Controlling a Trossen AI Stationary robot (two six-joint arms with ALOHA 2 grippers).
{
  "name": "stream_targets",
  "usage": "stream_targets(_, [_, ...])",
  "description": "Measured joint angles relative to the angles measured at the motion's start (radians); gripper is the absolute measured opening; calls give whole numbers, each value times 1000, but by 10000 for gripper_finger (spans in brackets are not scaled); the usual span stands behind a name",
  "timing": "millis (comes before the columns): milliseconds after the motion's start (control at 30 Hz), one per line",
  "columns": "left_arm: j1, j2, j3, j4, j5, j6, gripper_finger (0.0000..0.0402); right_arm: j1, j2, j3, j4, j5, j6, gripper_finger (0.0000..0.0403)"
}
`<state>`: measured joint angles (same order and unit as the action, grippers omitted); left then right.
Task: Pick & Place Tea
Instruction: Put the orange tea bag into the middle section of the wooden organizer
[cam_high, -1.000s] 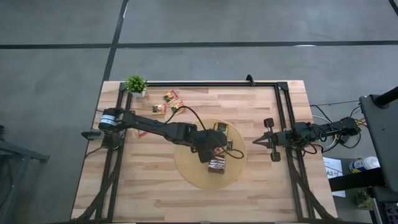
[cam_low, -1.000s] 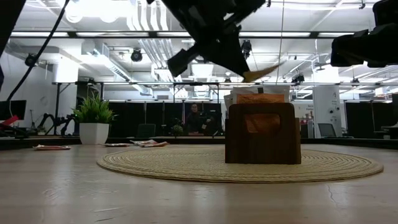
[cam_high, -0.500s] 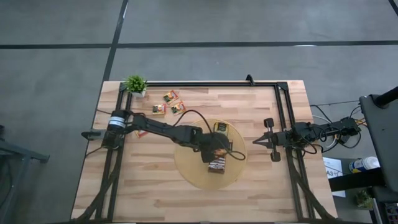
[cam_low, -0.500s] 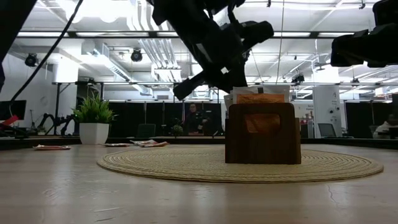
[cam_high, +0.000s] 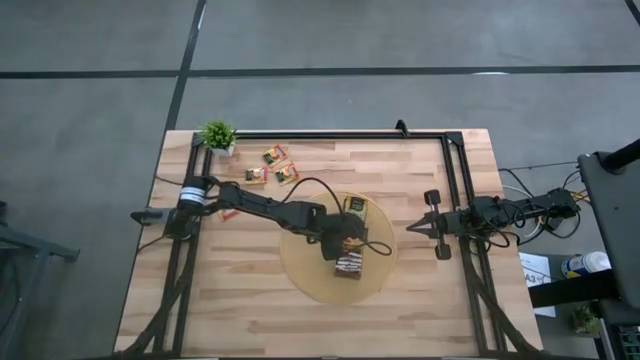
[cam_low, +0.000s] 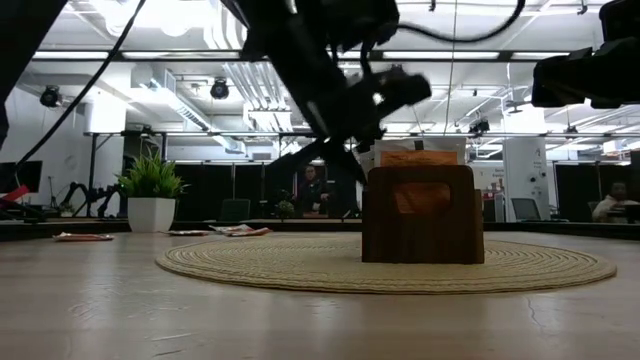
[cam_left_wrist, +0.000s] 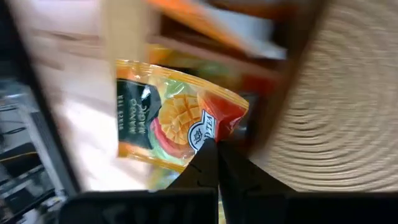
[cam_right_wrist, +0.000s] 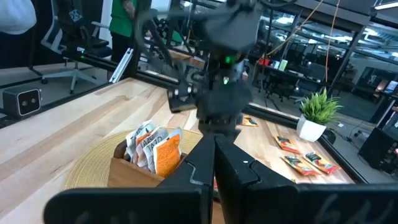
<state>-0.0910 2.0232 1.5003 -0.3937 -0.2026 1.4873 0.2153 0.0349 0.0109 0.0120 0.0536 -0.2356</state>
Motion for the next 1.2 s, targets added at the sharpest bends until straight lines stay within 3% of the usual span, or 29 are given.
stream_targets(267, [3,-3,-71,12,-18,-6,0,0,0,0,0,0,0,8])
stream_targets(467, [4,-5,-78,-41,-127,-51,0,0,0,0,0,0,0,8])
stream_targets(933, [-10,-14,-79,-133,-129,-121,0,0,0,0,0,0,0,8])
stream_targets(1200, [-17,-14,-68,-139,-137,-323,0,0,0,0,0,0,0,9])
